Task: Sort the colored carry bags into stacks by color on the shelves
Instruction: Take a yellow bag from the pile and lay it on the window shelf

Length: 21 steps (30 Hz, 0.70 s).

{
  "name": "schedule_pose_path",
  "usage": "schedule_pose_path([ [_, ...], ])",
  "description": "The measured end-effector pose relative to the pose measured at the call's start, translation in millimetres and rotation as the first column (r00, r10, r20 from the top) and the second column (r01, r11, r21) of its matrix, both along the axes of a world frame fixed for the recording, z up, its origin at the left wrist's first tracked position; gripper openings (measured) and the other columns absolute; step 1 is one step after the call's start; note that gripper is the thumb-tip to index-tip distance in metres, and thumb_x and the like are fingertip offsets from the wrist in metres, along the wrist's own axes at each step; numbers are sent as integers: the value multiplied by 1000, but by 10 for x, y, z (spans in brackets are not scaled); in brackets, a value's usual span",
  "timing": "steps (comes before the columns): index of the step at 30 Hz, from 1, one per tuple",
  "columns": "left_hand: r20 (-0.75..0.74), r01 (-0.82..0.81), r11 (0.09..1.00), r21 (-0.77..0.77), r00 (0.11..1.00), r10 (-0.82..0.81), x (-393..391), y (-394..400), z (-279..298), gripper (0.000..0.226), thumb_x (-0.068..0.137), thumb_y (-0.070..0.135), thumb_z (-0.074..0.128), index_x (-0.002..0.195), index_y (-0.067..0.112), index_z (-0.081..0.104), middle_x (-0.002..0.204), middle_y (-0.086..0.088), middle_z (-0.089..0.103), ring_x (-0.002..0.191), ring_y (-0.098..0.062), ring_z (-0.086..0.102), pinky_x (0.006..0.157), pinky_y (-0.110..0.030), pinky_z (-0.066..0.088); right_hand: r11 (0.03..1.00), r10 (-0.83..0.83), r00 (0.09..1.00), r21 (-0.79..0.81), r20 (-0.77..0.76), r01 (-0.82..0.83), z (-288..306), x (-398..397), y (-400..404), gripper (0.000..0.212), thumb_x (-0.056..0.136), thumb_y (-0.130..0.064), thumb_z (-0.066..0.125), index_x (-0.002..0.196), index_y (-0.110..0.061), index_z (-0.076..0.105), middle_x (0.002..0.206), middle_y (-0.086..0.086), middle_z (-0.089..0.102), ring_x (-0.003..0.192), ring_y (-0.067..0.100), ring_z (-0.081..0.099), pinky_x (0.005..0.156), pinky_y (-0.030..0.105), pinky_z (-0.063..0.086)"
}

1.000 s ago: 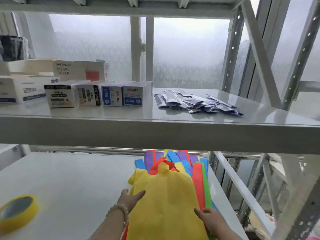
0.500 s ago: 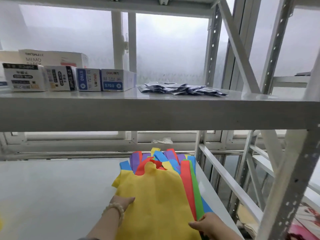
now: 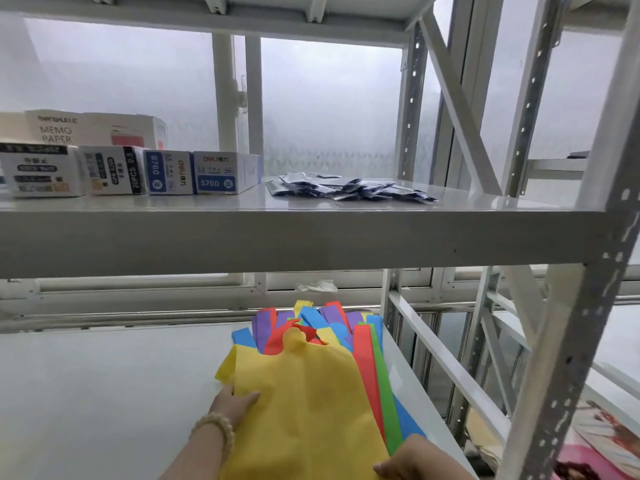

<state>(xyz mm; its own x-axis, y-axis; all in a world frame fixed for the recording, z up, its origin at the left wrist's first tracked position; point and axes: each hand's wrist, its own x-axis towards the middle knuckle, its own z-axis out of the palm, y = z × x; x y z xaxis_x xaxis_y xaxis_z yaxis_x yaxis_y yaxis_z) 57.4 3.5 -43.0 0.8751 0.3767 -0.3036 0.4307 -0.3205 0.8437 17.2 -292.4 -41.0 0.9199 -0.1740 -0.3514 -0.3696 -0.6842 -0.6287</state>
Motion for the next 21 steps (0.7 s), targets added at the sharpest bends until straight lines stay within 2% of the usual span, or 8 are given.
schedule_pose_path([
  [2, 22, 23, 1000, -10, 1000, -23, -17, 12, 25, 55, 86, 19, 64, 134, -1, 44, 134, -18, 52, 122, -33, 50, 105, -38, 39, 999, 32, 999, 30, -15, -32, 8, 17, 5, 63, 81, -50, 66, 134, -21, 49, 127, -4, 57, 125, 10, 50, 84, 15, 33],
  [5, 68, 24, 1000, -16, 997, -22, -41, 11, 87, 61, 86, 20, 65, 138, 1, 39, 137, -17, 49, 124, -33, 48, 107, -39, 37, 987, 119, 989, 120, -90, -108, -10, 72, 24, 55, 79, -48, 69, 122, -14, 62, 106, -7, 61, 108, 9, 55, 81, 12, 38],
  [7, 73, 33, 999, -38, 997, -30, -65, -5, 110, 67, 84, 19, 67, 140, 1, 35, 139, -16, 47, 126, -32, 47, 108, -38, 36, 961, 192, 969, 232, -156, -153, -19, 60, 54, 56, 75, -44, 75, 120, -13, 65, 110, -8, 63, 110, 10, 55, 89, 15, 43],
  [10, 75, 68, 997, -47, 995, -65, -140, -37, 91, 72, 80, 14, 72, 140, 1, 34, 138, -16, 47, 123, -32, 48, 108, -38, 37, 892, 257, 959, 411, -121, -188, -68, 31, 90, 90, 31, -60, 88, 107, -16, 70, 119, -3, 65, 116, 18, 56, 103, 26, 44],
  [12, 93, 76, 995, -60, 993, -70, -166, -39, 69, 78, 78, 16, 73, 142, 6, 31, 139, -15, 46, 123, -33, 48, 108, -41, 37, 858, 243, 968, 480, -68, -182, -120, 30, 51, 101, 8, -64, 86, 98, -20, 69, 113, -2, 67, 112, 20, 59, 99, 27, 48],
  [16, 182, 52, 991, -120, 983, -29, -66, 57, 64, 81, 76, 27, 75, 143, 14, 33, 135, -13, 50, 118, -34, 52, 105, -49, 41, 792, 203, 979, 590, -15, -155, -46, -13, -40, 102, -2, -51, 90, 91, -14, 71, 88, -2, 76, 91, 17, 67, 62, 16, 54],
  [17, 202, 44, 988, -145, 979, -14, -65, 71, 124, 77, 75, 25, 76, 140, 13, 37, 131, -14, 54, 114, -34, 54, 102, -51, 43, 774, 202, 979, 614, -8, -155, -18, -24, -64, 100, -3, -48, 91, 89, -13, 71, 83, -1, 76, 88, 19, 68, 59, 17, 54],
  [21, 285, 49, 973, -226, 958, 17, -247, 13, 534, 52, 80, 14, 71, 126, 13, 47, 118, -15, 60, 104, -38, 58, 96, -54, 47, 730, 176, 984, 670, 10, -138, 159, -55, -155, 106, -1, -44, 94, 96, -7, 70, 91, 8, 76, 94, 29, 68, 71, 29, 56],
])
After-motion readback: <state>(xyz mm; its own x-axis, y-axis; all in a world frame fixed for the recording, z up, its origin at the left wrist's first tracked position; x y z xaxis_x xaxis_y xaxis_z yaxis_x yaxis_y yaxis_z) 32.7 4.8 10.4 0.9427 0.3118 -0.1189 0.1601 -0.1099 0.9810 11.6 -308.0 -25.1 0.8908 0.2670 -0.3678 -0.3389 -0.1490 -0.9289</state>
